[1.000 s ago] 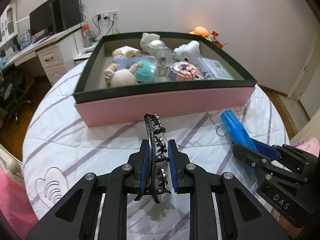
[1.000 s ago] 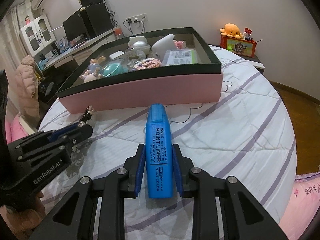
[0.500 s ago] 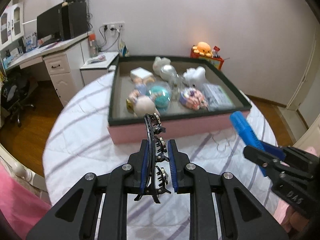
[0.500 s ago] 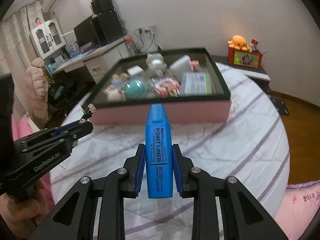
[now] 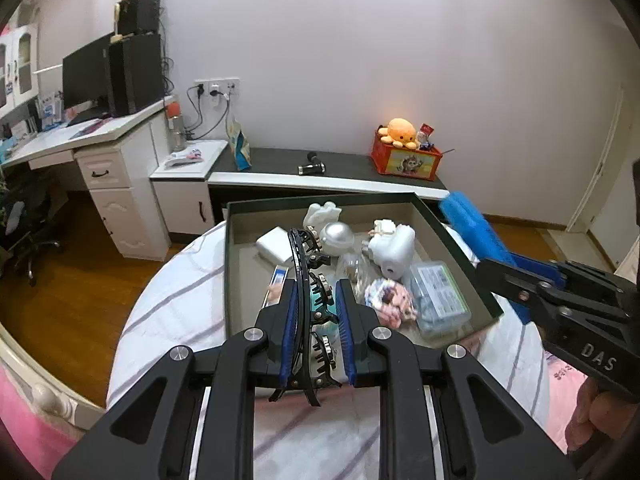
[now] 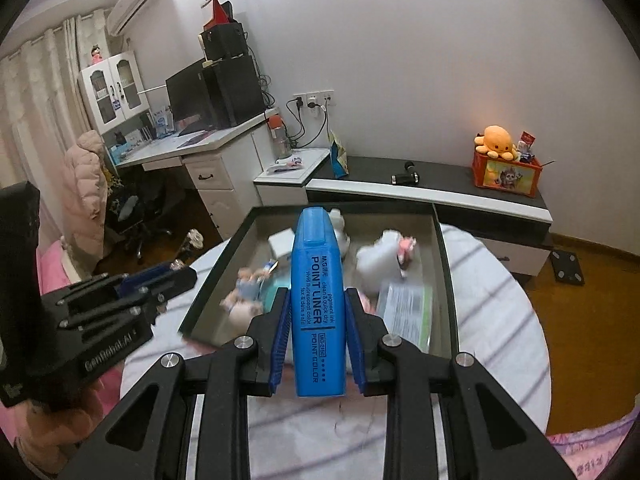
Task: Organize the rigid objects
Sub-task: 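Lower the hair clip and highlighter into the pink box and open both grippers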
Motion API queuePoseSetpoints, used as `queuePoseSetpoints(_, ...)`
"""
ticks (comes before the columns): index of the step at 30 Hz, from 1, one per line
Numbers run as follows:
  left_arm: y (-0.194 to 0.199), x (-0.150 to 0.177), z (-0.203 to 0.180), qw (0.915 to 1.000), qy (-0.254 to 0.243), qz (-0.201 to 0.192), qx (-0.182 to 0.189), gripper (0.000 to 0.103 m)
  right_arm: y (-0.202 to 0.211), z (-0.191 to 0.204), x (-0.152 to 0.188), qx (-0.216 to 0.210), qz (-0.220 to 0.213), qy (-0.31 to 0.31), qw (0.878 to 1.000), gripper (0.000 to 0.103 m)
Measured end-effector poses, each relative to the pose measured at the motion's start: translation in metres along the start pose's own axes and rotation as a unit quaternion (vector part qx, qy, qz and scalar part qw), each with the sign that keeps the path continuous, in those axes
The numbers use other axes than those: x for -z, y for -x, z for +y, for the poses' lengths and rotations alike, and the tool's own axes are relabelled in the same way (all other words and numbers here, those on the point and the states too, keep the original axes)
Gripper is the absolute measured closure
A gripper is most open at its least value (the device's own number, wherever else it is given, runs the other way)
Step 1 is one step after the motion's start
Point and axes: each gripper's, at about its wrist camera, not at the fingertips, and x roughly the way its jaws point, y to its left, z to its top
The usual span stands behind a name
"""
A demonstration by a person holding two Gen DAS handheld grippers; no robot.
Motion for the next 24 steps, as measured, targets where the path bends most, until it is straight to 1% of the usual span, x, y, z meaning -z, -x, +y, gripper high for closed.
queuePoseSetpoints(3,-0.023,-0.009,-0.004,0.9999,-0.002,0.014,0.008,0.084,-0.023,-0.007,-0.012,-0.001,0.015,-0.007,1.0,0.076)
queuePoseSetpoints(7,-0.053,-0.014,-0.011,0.9993,-0.006,0.034,0.014,0.084,-0.054,-0.018,-0.016,0.004,0.04,-0.015,0.999,0.076)
queuePoseSetpoints(12,-0.083,-0.012,-0.015,0.998,-0.005,0.059,0.022,0.084,-0.084,-0.028,-0.009,0.006,0.069,-0.023,0.997,0.076)
queuePoseSetpoints(14,-0.089,-0.01,-0.018,0.9978,-0.008,0.063,0.02,0.083,-0.089,-0.033,-0.007,0.007,0.075,-0.025,0.997,0.076)
queuePoseSetpoints(15,-0.091,-0.009,-0.018,0.9976,-0.007,0.066,0.018,0.08,-0.091,-0.034,-0.005,0.007,0.079,-0.025,0.997,0.076)
queuePoseSetpoints(16,-0.093,-0.009,-0.017,0.9972,-0.005,0.072,0.018,0.068,-0.093,-0.035,-0.004,0.006,0.083,-0.026,0.996,0.076)
queuePoseSetpoints(17,-0.093,-0.008,-0.017,0.9972,-0.004,0.074,0.013,0.061,-0.094,-0.036,-0.003,0.006,0.086,-0.027,0.996,0.076)
queuePoseSetpoints(18,-0.091,-0.008,-0.015,0.9975,-0.003,0.07,0.001,0.051,-0.094,-0.037,-0.001,0.006,0.087,-0.03,0.996,0.076)
queuePoseSetpoints(19,-0.089,-0.008,-0.013,0.9978,-0.002,0.065,-0.01,0.045,-0.094,-0.039,-0.002,0.007,0.086,-0.031,0.996,0.073)
queuePoseSetpoints(21,-0.08,-0.008,-0.005,0.9982,0.007,0.055,-0.021,0.033,-0.09,-0.043,-0.002,0.013,0.083,-0.037,0.996,0.059)
queuePoseSetpoints(22,-0.077,-0.007,-0.001,0.9983,0.012,0.052,-0.025,0.019,-0.087,-0.046,-0.002,0.018,0.081,-0.042,0.996,0.041)
queuePoseSetpoints(23,-0.071,-0.007,0.005,0.9983,0.02,0.046,-0.03,0.012,-0.084,-0.048,-0.002,0.019,0.077,-0.047,0.996,0.019)
queuePoseSetpoints(24,-0.064,-0.006,0.009,0.9984,0.025,0.038,-0.034,0.002,-0.08,-0.051,-0.002,0.014,0.071,-0.053,0.996,0.014)
